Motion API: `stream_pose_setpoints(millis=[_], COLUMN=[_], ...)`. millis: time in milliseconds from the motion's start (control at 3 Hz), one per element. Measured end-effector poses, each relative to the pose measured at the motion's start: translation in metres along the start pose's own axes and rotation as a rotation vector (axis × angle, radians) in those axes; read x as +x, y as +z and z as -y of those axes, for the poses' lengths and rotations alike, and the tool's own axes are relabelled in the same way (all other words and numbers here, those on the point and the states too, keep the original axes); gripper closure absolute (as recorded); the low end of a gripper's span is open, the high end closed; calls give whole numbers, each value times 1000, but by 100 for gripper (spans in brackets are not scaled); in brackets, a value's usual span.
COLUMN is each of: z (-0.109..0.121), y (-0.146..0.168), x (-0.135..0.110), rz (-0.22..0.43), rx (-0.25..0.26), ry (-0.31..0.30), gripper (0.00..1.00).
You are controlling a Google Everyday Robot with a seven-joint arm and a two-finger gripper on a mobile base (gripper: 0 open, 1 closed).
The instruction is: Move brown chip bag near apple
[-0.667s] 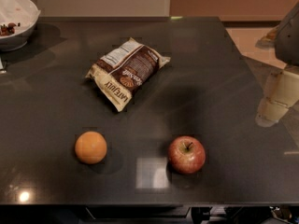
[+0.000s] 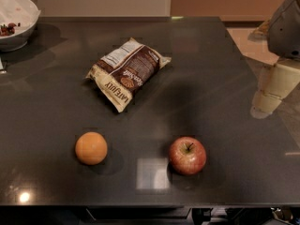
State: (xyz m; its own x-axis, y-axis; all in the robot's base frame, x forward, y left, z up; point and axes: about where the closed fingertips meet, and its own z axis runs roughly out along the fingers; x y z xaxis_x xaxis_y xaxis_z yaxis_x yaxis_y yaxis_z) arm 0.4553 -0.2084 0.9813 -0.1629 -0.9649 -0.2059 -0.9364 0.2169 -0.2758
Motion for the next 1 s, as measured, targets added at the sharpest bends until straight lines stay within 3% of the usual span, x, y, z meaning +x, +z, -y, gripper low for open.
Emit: stream_pose_setpoints(millis=[333, 1000], z=[27, 68], y=[12, 70], x=[-24, -96], rz=[56, 217], rx=[12, -9], ry=[-59, -148], gripper=[0, 0])
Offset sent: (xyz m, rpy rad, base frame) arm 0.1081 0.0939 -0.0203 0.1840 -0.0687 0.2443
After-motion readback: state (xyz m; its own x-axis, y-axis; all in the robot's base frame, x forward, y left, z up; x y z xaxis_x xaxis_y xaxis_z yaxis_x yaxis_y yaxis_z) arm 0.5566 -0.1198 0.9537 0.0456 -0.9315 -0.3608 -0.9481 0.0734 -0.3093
